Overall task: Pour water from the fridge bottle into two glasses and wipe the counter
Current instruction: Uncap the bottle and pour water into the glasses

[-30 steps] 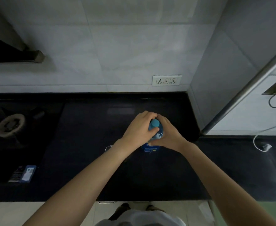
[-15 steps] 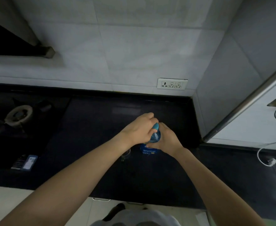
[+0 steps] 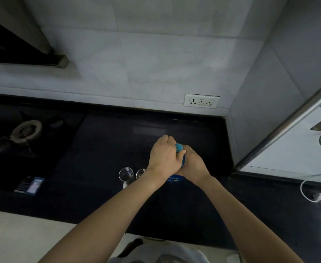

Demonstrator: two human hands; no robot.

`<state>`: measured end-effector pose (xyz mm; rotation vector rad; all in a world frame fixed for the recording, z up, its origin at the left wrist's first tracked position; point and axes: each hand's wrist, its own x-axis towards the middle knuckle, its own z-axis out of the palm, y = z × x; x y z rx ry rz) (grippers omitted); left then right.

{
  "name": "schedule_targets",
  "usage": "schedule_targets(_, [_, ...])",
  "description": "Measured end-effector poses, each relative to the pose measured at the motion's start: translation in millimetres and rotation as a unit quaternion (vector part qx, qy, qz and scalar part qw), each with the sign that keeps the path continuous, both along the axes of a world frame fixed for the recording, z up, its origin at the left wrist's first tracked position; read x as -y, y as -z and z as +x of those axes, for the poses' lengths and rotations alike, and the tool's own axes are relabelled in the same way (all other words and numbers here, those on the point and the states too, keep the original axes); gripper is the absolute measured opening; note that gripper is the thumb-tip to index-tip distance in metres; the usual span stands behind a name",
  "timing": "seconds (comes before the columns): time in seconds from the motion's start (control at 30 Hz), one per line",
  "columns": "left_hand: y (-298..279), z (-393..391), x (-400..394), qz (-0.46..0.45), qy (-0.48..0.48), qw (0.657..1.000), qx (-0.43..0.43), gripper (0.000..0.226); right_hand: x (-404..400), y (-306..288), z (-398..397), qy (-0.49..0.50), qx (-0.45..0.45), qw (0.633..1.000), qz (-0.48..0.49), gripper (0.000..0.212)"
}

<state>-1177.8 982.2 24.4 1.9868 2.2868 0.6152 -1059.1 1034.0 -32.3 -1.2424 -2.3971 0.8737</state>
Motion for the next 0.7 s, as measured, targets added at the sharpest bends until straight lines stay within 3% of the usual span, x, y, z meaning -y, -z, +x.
schedule_targets(0.13, [-8.6, -9.8, -4.1, -0.022, 0.061, 0.997, -0.03, 0.034, 0.0, 2.0, 0.2, -0.001, -0.017, 1.0, -0.011, 0.075])
schedule_targets(0.33, [-25.7, -37.8, -18.8, -0.135, 0.226, 0.965, 0.018, 0.032, -0.2, 4.6, 1.2, 0.01, -0.029, 0.999, -0.026, 0.074])
schedule_targets(0.47, [-18.8, -34.6, -22.0, -0.111, 0.206, 0.972, 0.017, 0.024, -0.3, 5.8, 0.9, 0.015, -0.036, 0.999, -0.026, 0.075])
schedule_targets(0.7, [-0.6, -18.7, -12.1, -0.027, 0.119, 0.993, 0.006, 0.031, -0.1, 4.9, -0.1, 0.019, -0.026, 0.999, -0.012, 0.078])
